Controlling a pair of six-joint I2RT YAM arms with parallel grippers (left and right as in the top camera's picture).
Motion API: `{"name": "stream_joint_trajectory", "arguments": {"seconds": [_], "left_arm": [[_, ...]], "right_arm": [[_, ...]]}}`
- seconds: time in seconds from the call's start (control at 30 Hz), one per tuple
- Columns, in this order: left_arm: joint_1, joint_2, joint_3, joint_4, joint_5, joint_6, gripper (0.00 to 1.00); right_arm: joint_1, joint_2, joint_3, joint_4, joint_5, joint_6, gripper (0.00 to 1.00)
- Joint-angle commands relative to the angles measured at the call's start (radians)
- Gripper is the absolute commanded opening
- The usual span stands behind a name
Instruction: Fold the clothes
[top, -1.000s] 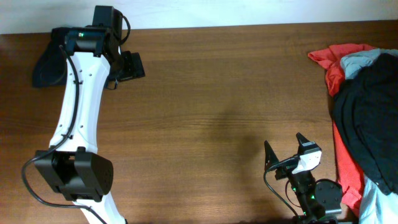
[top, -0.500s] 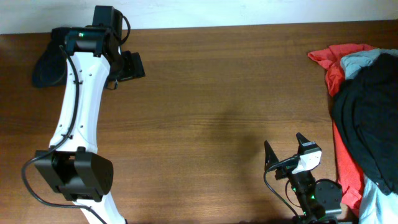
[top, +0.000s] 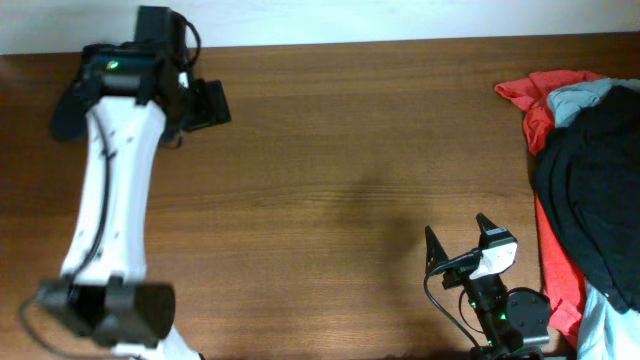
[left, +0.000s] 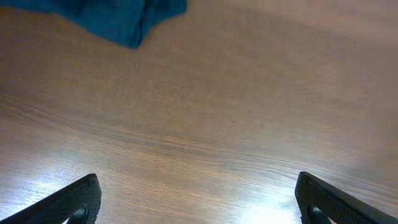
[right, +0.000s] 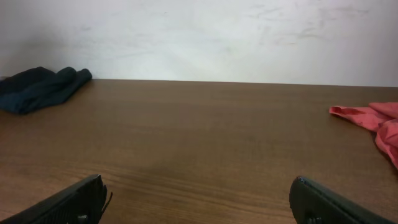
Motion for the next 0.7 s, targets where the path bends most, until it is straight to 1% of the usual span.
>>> {"name": "stream_joint_trajectory", "arguments": {"seconds": [0.0, 0.17, 0.3, 0.43, 0.6, 0.67], "left_arm": [[0.000, -0.155, 0.005, -0.001, 0.024, -0.010, 0.99], [-0.009, -0.268, -0.009, 0.001, 0.024, -0.010, 0.99], [-0.011, -0.358, -0.092, 0.044, 0.025, -0.010, 0.99], [-0.011, -0.467, -0.279, 0.172, 0.023, -0.010, 0.99], [-0.011, -0.629, -0.620, 0.442, 0.021, -0.010, 0.99], [-0.011, -0.684, -0.737, 0.526, 0.021, -0.010, 0.99]], "right_arm": [[-0.006, -0.008, -0.007, -0.003, 0.009, 0.005, 0.99], [-0.006, -0.008, -0.007, -0.003, 0.009, 0.005, 0.99], [-0.006, -0.008, -0.007, -0.003, 0.009, 0.005, 0.99], [-0.006, -0.008, -0.007, -0.003, 0.009, 0.005, 0.99], [-0.006, -0.008, -0.007, -0.003, 0.009, 0.005, 0.99], [-0.006, -0.008, -0.007, -0.003, 0.009, 0.005, 0.99]]}}
